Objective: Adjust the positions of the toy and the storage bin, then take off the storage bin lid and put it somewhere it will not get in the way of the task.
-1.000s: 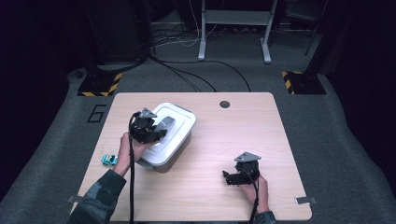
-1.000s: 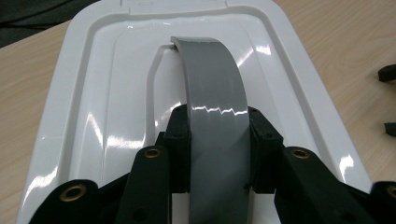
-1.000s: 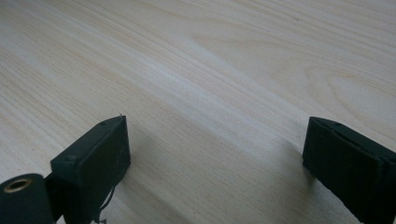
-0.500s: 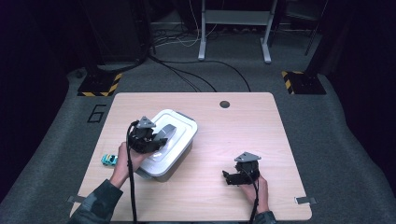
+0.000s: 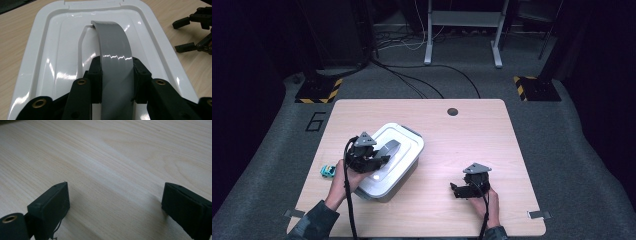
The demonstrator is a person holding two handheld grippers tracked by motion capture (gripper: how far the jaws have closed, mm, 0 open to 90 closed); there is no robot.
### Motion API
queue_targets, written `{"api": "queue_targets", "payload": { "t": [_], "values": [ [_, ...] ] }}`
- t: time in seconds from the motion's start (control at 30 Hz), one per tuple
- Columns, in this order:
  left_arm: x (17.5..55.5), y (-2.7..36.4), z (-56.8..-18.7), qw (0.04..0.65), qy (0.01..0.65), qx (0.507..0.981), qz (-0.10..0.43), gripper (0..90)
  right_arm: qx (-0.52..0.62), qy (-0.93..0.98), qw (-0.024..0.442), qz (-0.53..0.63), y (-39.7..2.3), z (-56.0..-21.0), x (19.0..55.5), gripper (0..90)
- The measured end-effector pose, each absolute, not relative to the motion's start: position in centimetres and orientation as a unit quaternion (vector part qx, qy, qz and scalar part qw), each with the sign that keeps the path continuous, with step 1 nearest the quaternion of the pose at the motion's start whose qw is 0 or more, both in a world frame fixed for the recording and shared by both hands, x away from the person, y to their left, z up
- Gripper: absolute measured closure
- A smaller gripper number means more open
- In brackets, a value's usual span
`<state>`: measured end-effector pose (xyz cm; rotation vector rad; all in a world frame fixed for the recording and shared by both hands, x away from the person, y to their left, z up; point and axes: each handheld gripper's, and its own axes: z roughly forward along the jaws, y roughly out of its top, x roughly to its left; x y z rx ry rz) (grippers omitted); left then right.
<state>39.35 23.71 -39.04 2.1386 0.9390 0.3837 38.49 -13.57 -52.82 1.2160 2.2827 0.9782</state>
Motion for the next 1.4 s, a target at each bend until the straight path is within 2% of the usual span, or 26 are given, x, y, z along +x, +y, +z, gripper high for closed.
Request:
{"api": "queue_targets", "payload": {
  "t": [0.63,0.67,0.77,0.83,0.93,1.4],
  "values": [
    [36.8,25.3,-39.0,0.372,0.36,0.842,0.153,66.3,0.433,0.81,0.188,0.347,-13.5,-52.8,38.4,7.3],
    [36.8,25.3,-39.0,0.372,0.36,0.842,0.153,65.6,0.433,0.81,0.188,0.347,-13.5,-52.8,38.4,7.3],
    [36.9,25.3,-38.6,0.37,0.363,0.839,0.168,51.6,0.432,0.811,0.188,0.347,-13.6,-52.8,38.5,7.3],
    [37.0,25.0,-38.4,0.368,0.359,0.84,0.175,52.7,0.432,0.811,0.188,0.347,-13.6,-52.8,38.5,7.3],
    [36.9,24.5,-38.3,0.359,0.349,0.846,0.182,65.0,0.433,0.81,0.188,0.347,-13.5,-52.8,38.4,7.4],
    [37.1,24.7,-35.7,0.379,0.342,0.837,0.197,66.6,0.432,0.811,0.187,0.347,-13.6,-52.8,38.5,7.4]
  ]
}}
